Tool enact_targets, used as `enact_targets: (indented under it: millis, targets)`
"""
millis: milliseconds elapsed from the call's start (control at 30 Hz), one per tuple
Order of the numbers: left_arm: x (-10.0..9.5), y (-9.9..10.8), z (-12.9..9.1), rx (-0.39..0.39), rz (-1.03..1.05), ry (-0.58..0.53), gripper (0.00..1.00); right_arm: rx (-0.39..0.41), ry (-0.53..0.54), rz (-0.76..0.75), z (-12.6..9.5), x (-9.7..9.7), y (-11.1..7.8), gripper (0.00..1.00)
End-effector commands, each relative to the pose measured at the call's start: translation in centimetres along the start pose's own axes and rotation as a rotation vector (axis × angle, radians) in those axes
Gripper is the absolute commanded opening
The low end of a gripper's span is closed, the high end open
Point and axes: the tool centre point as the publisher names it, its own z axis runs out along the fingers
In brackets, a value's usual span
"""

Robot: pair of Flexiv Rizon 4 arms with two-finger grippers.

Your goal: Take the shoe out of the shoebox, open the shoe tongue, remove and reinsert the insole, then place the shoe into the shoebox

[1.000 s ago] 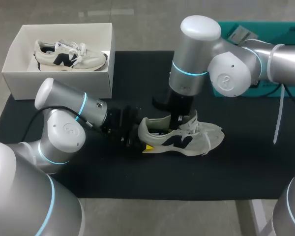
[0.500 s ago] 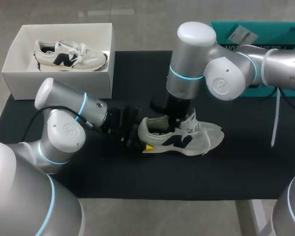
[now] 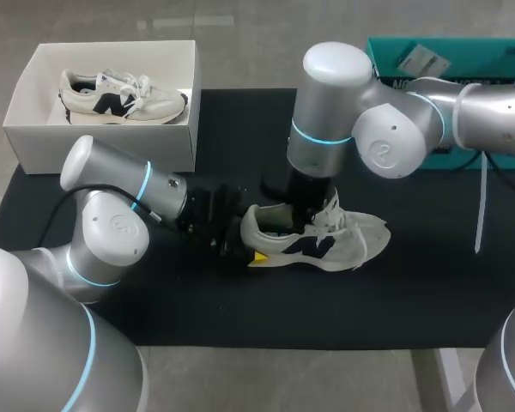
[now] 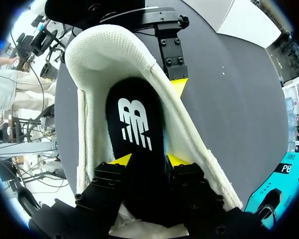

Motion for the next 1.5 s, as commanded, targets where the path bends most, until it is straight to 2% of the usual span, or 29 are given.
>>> enact_targets:
  millis: [33,200,267,333,367,400,667,1000,1200,1500]
  targets:
    - [0.1,0.1,0.0,0.0,0.002,-0.001,0.0,-0.005,0.05,-0.005,2.3,-0.1,0.5,0.42]
    - [0.1,0.1,0.0,0.0,0.002,-0.001,0.0,-0.011,0.132,0.003,3.5,1.1,0.5,0.42]
    - [0.1,0.1,0.0,0.0,0.002,-0.001,0.0,-0.017,0.156,0.01,3.7,1.5,0.5,0.35]
    - [0.1,0.1,0.0,0.0,0.002,-0.001,0.0,-0.019,0.179,0.02,4.1,2.2,0.4,0.23]
    - [0.1,0.1,0.0,0.0,0.002,-0.001,0.0,-0.018,0.188,0.024,4.3,2.5,0.4,0.14]
    - [0.1,0.1,0.0,0.0,0.002,-0.001,0.0,-0.019,0.196,0.029,4.4,2.7,0.3,0.0]
    - [0.1,0.1,0.0,0.0,0.002,-0.001,0.0,-0.025,0.204,0.075,4.4,3.4,-0.2,0.0]
    - [0.1,0.1,0.0,0.0,0.002,-0.001,0.0,-0.082,0.082,0.065,-0.9,1.8,-0.9,0.0]
    - [0.1,0.1,0.0,0.0,0.002,-0.001,0.0,-0.135,0.045,0.044,-3.5,1.3,-1.0,0.0]
    - [0.1,0.1,0.0,0.0,0.002,-0.001,0.0,-0.203,-0.008,0.029,-5.2,0.8,-1.4,0.0]
